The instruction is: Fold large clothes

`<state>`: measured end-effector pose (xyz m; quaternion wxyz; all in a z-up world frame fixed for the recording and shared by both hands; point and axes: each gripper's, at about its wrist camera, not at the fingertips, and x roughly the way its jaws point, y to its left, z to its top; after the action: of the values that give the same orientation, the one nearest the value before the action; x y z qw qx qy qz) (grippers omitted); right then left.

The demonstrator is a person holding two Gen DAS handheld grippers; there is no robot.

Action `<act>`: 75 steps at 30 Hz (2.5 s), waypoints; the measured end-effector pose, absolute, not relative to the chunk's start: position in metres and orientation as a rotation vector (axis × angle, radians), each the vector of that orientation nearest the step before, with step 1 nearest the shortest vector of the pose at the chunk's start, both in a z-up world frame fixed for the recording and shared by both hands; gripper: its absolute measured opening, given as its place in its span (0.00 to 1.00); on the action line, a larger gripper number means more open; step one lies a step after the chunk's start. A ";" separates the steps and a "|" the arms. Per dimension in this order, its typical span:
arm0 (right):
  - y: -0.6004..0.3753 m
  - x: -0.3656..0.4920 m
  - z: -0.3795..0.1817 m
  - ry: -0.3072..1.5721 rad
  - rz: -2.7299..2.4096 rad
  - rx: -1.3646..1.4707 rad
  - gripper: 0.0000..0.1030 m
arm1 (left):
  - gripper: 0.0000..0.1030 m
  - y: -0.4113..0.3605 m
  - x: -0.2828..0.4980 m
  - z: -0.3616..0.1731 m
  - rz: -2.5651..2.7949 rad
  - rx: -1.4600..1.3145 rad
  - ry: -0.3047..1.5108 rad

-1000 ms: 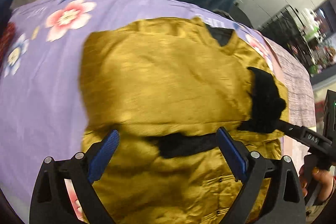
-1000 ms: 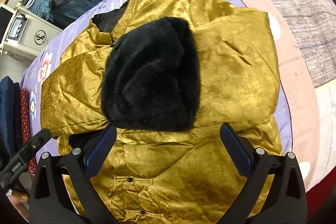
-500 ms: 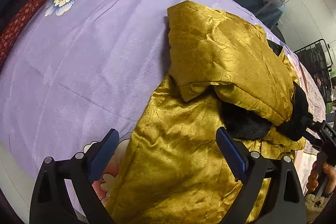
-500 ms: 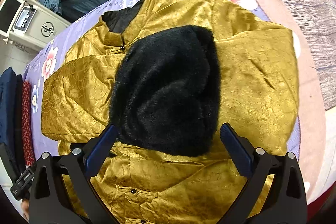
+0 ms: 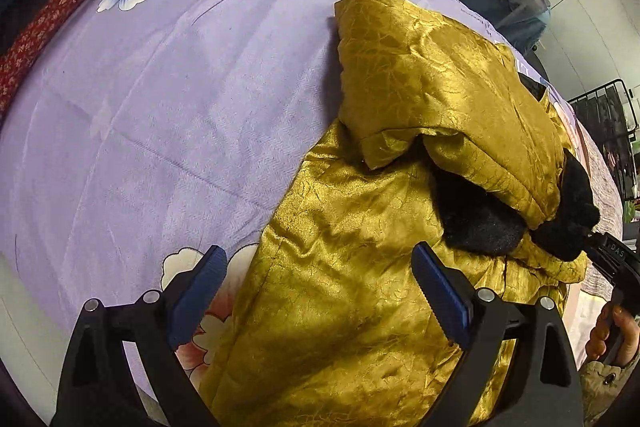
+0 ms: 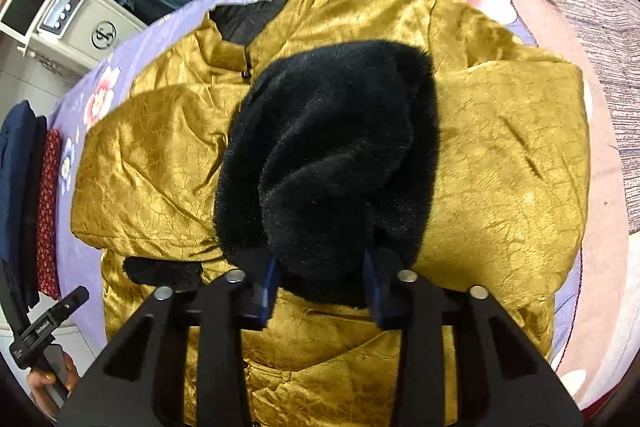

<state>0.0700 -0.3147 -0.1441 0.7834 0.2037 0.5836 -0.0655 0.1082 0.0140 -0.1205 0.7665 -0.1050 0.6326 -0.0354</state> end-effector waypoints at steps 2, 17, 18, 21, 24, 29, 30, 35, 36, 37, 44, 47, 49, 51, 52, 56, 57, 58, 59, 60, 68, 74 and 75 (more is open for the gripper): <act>-0.317 0.068 -0.133 1.218 -0.157 0.404 0.26 | 0.89 0.013 0.111 -0.119 -0.079 -0.225 1.369; -0.355 0.052 -0.095 1.147 -0.352 0.383 0.68 | 0.89 -0.051 0.170 -0.076 -0.188 0.019 1.213; -0.352 0.056 -0.091 1.140 -0.337 0.359 0.68 | 0.89 -0.060 0.173 -0.077 -0.203 0.047 1.213; -0.329 0.073 -0.091 1.167 -0.243 0.258 0.68 | 0.89 -0.097 0.181 -0.088 -0.269 0.154 1.231; -0.295 0.086 -0.106 1.216 -0.120 0.125 0.68 | 0.90 -0.125 0.184 -0.114 -0.308 0.248 1.298; -0.279 0.089 -0.153 1.334 -0.121 -0.019 0.68 | 0.95 -0.128 0.189 -0.157 -0.249 0.277 1.407; -0.285 0.088 -0.162 1.363 -0.127 0.014 0.69 | 0.95 -0.126 0.192 -0.161 -0.249 0.256 1.424; -0.309 0.091 -0.182 1.418 -0.156 0.182 0.77 | 0.95 -0.135 0.199 -0.173 -0.266 0.316 1.463; -0.309 0.093 -0.185 1.429 -0.158 0.182 0.77 | 0.95 -0.136 0.201 -0.175 -0.267 0.323 1.469; -0.308 0.094 -0.187 1.435 -0.156 0.172 0.78 | 0.95 -0.137 0.202 -0.178 -0.267 0.325 1.476; -0.312 0.101 -0.206 1.477 -0.152 0.158 0.94 | 0.96 -0.143 0.210 -0.186 -0.268 0.332 1.483; -0.319 0.103 -0.211 1.485 -0.154 0.193 0.95 | 0.96 -0.152 0.215 -0.185 -0.274 0.338 1.472; -0.322 0.106 -0.215 1.482 -0.152 0.203 0.95 | 0.96 -0.154 0.215 -0.187 -0.279 0.337 1.464; -0.329 0.108 -0.218 1.465 -0.151 0.227 0.96 | 0.96 -0.155 0.214 -0.187 -0.281 0.326 1.450; -0.330 0.107 -0.219 1.452 -0.152 0.242 0.96 | 0.96 -0.153 0.212 -0.187 -0.280 0.321 1.442; -0.337 0.104 -0.217 1.442 -0.156 0.257 0.96 | 0.96 -0.148 0.198 -0.183 -0.266 0.302 1.403; -0.340 0.104 -0.217 1.444 -0.151 0.265 0.96 | 0.96 -0.147 0.193 -0.181 -0.264 0.301 1.392; -0.345 0.104 -0.218 1.446 -0.149 0.277 0.96 | 0.96 -0.145 0.191 -0.177 -0.263 0.302 1.384; -0.348 0.104 -0.217 1.447 -0.145 0.290 0.96 | 0.95 -0.144 0.188 -0.175 -0.262 0.303 1.378; -0.349 0.105 -0.217 1.452 -0.139 0.297 0.96 | 0.95 -0.141 0.182 -0.169 -0.261 0.300 1.369; -0.372 0.082 -0.182 1.423 -0.084 0.400 0.95 | 0.94 -0.109 0.144 -0.130 -0.272 0.199 1.297; -0.392 0.040 -0.143 1.343 -0.014 0.404 0.95 | 0.89 -0.076 0.121 -0.121 -0.274 0.151 1.315; -0.394 0.030 -0.138 1.340 0.000 0.401 0.95 | 0.88 -0.064 0.121 -0.123 -0.274 0.152 1.323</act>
<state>0.0300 -0.3939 -0.1384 0.7653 0.1844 0.6167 -0.0001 0.1214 -0.0642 -0.1227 0.7779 0.0702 0.6115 -0.1265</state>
